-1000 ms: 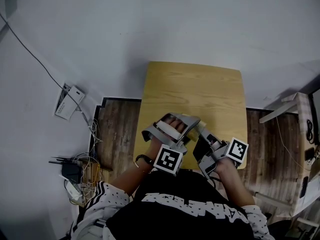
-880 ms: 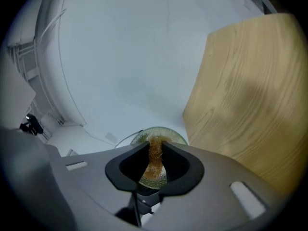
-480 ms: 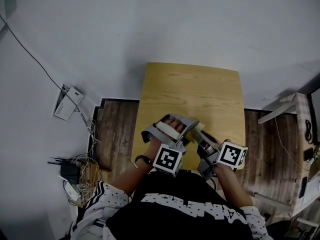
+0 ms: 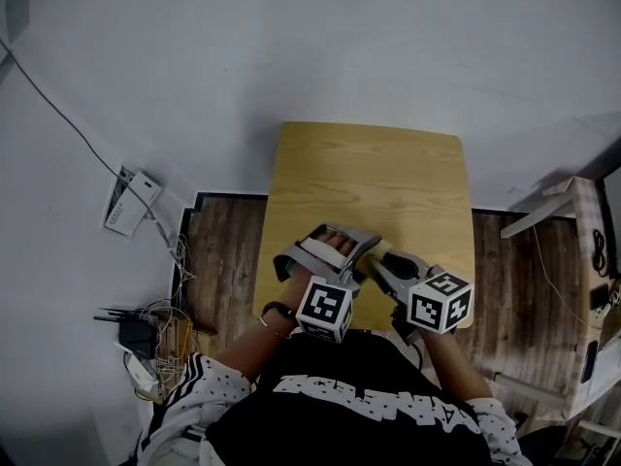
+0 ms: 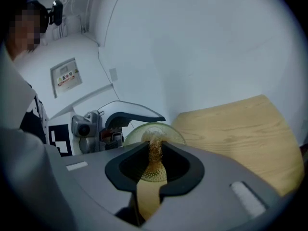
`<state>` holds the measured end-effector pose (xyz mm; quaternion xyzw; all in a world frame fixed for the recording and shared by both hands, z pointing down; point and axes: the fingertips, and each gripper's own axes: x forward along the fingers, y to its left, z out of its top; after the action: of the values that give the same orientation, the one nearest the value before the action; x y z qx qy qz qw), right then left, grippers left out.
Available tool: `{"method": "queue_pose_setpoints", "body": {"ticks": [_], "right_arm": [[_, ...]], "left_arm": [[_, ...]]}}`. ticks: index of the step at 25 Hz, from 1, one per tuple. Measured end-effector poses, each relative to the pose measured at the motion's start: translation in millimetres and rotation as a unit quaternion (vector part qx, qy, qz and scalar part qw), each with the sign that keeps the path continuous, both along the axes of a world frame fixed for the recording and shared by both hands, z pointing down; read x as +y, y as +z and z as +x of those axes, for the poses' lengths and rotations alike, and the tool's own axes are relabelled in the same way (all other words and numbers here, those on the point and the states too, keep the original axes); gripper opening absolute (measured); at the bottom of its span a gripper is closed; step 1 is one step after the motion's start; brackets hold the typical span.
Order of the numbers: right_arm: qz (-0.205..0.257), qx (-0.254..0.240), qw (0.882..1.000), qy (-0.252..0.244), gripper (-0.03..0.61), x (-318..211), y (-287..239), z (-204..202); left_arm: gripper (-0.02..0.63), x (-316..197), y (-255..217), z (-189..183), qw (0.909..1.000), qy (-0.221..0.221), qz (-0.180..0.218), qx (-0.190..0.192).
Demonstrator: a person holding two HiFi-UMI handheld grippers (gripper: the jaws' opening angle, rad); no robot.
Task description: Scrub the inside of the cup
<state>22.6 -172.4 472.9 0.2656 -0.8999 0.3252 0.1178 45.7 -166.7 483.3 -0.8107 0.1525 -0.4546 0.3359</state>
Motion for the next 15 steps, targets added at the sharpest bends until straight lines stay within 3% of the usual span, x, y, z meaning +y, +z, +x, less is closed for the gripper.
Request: {"method": "queue_pose_setpoints", "body": {"ticks": [3,7,15], "right_arm": [[0.043,0.052,0.997,-0.022,0.08,1.3,2.4,-0.5],[0.111,0.129,0.984,-0.059,0.08,3.5,4.0,-2.2],[0.229,0.246,0.933,-0.13,0.08,10.7,5.5,-5.2]], "left_arm": [[0.362,0.3,1.6,0.3,0.9999,-0.004,-0.012,0.005],[0.362,0.9,2.7,0.2,0.9995,-0.008,-0.029,0.01],[0.362,6.1,5.4,0.2,0.9969,-0.015,-0.072,0.028]]}}
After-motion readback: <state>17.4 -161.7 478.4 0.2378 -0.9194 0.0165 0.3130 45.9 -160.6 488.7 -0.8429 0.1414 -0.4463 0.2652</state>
